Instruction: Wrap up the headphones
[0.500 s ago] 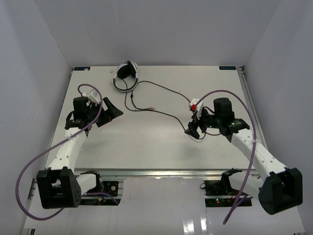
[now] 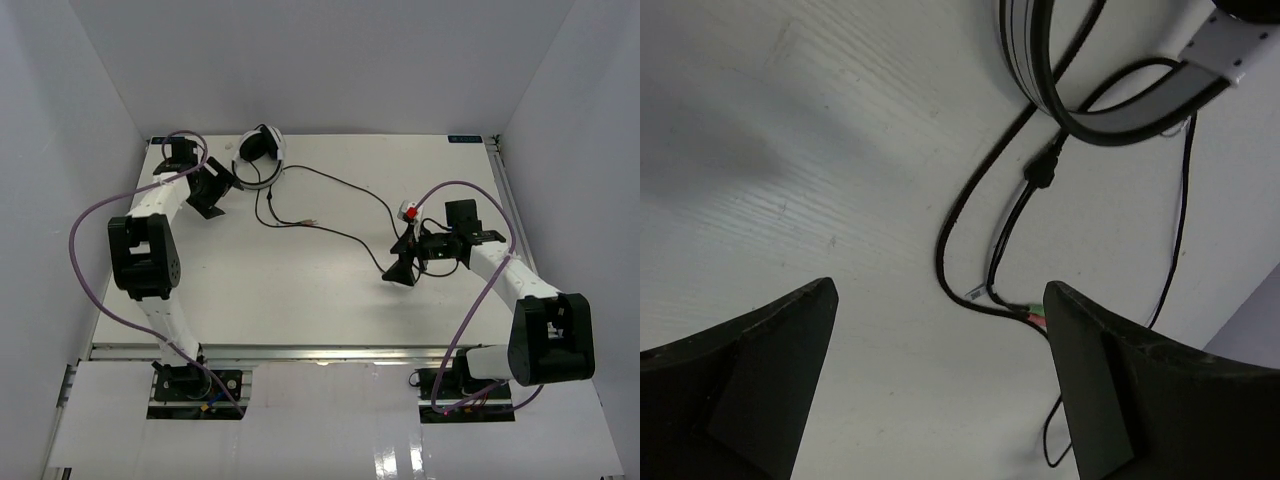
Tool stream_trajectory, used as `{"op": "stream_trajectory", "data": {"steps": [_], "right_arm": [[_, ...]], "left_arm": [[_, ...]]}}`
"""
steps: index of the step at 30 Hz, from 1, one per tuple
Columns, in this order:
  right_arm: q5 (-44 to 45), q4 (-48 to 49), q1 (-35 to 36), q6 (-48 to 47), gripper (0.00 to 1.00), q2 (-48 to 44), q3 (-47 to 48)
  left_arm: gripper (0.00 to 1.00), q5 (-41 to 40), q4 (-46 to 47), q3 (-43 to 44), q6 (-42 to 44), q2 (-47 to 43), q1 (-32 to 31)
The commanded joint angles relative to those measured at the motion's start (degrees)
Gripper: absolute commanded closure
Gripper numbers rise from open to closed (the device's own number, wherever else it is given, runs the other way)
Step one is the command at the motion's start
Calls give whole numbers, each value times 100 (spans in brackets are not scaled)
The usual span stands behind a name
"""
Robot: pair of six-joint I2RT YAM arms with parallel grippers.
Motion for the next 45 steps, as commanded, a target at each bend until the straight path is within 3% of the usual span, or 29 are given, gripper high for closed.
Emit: {"op": "stream_trajectory", "data": {"steps": [1,10,14,20,26,30,32,34,39,43,45], "right_arm": [[-421,0,-19,-33,0,-175,224],[-660,-107,-162,-89,0,-310,194],[-800,-196,-250,-143,0,-327,219],[-838,-206,-383,-117,0,-380,247],[-1068,-206,-674,-72,0,-530,211],[-1225,-197,-831,-20,0,-574,177],[-1245,-197,-838,-20,0,-550,158],[-1271,-197,-831,-26,0,-516,145],[-1439,-556,-1015,-372,0,-460,141],[-1423,-1312,-1015,-1108,0,-507,131],[-1281,-1651,-1001,-1632,0,-619,96]], "left_arm": [[7,-128,-596,1128,-832,850,-51],[15,-390,-1324,3557,-1788,2681,-535],[21,-831,-1291,3408,-2281,2774,-560],[56,-1295,-1809,3727,-2254,3056,-668],[57,-2743,-2554,4220,-1750,3259,-685],[38,-2882,-2580,4281,-1234,3346,-685],[35,-2784,-2354,4117,-883,3297,-677],[41,-2636,-2204,3991,-711,3245,-677],[78,-2236,-1792,3739,35,3094,-685],[88,-2228,-1359,3136,787,2677,-676],[94,-2067,-990,2680,1158,2060,-648]]}}
